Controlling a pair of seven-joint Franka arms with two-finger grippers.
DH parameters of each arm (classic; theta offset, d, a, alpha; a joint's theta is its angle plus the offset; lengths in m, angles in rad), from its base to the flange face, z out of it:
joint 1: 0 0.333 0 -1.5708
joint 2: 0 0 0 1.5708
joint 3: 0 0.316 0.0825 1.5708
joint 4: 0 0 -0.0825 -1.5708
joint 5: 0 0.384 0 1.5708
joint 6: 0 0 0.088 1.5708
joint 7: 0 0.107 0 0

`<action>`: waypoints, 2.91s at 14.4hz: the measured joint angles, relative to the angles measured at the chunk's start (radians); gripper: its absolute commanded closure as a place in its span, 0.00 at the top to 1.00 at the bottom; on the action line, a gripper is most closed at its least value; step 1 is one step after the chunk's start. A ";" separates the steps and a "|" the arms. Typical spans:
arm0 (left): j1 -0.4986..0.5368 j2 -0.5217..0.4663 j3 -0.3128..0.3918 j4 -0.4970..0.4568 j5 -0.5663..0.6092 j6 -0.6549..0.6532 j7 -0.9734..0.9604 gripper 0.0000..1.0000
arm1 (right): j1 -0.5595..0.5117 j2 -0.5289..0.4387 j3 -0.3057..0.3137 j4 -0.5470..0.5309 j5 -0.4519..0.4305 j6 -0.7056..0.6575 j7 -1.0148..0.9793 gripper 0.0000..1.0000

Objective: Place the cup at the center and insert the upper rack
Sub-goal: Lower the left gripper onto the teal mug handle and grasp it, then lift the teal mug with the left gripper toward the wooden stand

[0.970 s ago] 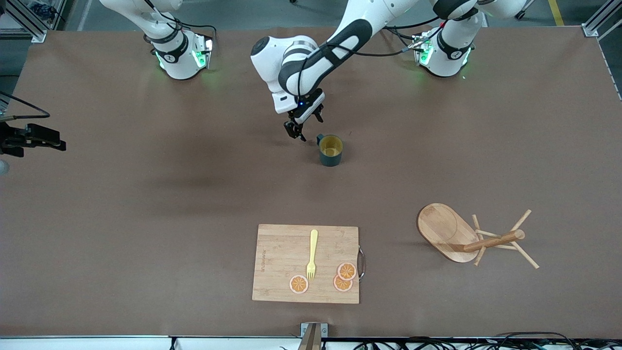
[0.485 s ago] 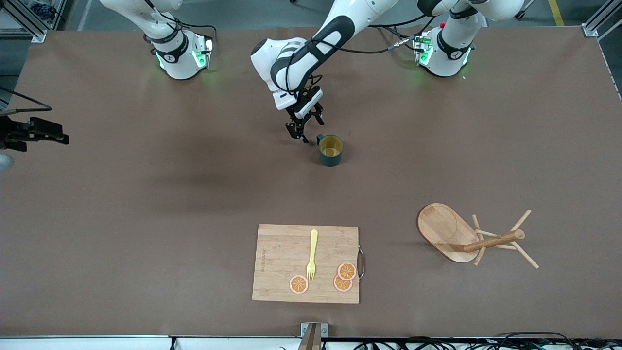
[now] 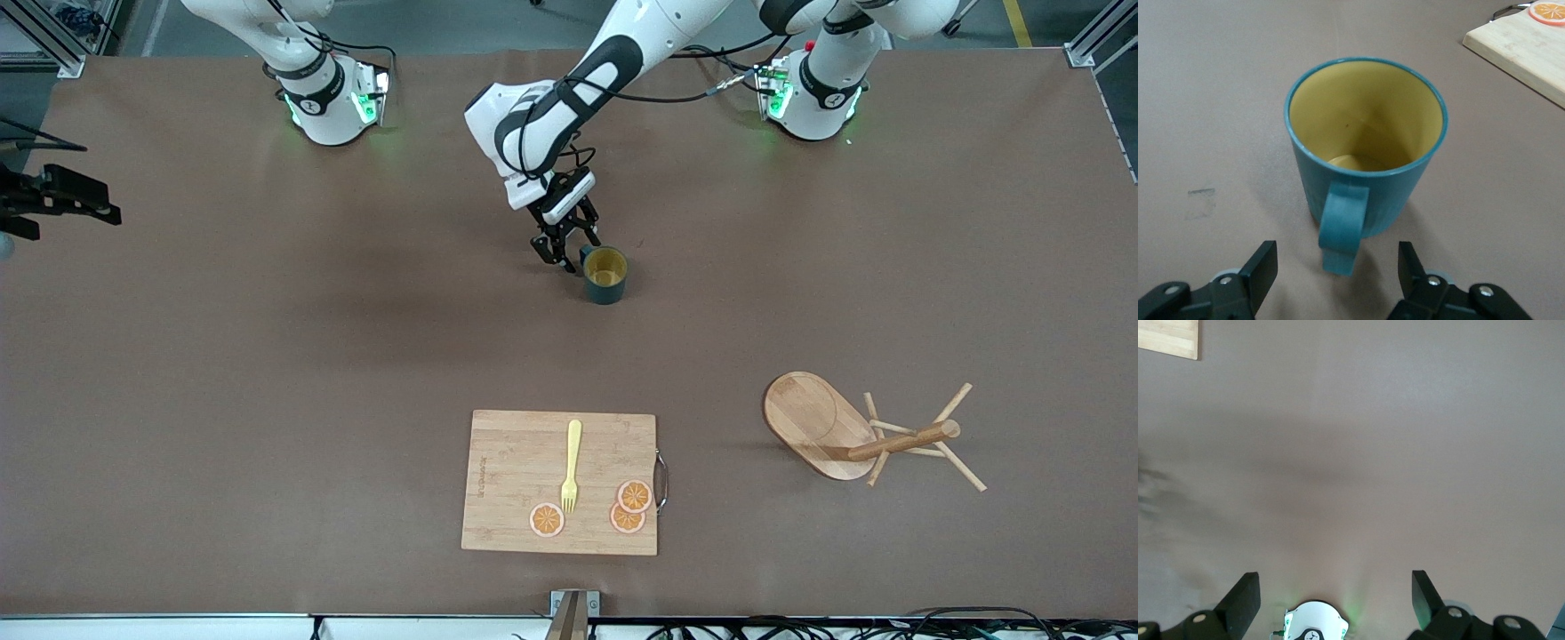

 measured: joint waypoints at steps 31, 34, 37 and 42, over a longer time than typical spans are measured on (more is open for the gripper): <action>0.470 -0.390 0.001 0.204 -0.675 -0.031 0.791 0.01 | -0.021 -0.251 -0.011 -0.189 0.022 0.016 0.135 1.00; 0.573 -0.403 0.001 0.232 -0.819 -0.031 0.916 0.00 | -0.021 -0.257 -0.012 -0.189 0.022 0.016 0.134 1.00; 0.637 -0.398 0.001 0.233 -0.929 -0.030 1.013 0.00 | -0.021 -0.257 -0.011 -0.189 0.022 0.014 0.134 1.00; 0.782 -0.397 0.002 0.243 -1.150 -0.025 1.186 0.00 | -0.021 -0.257 -0.007 -0.189 0.022 -0.004 0.134 1.00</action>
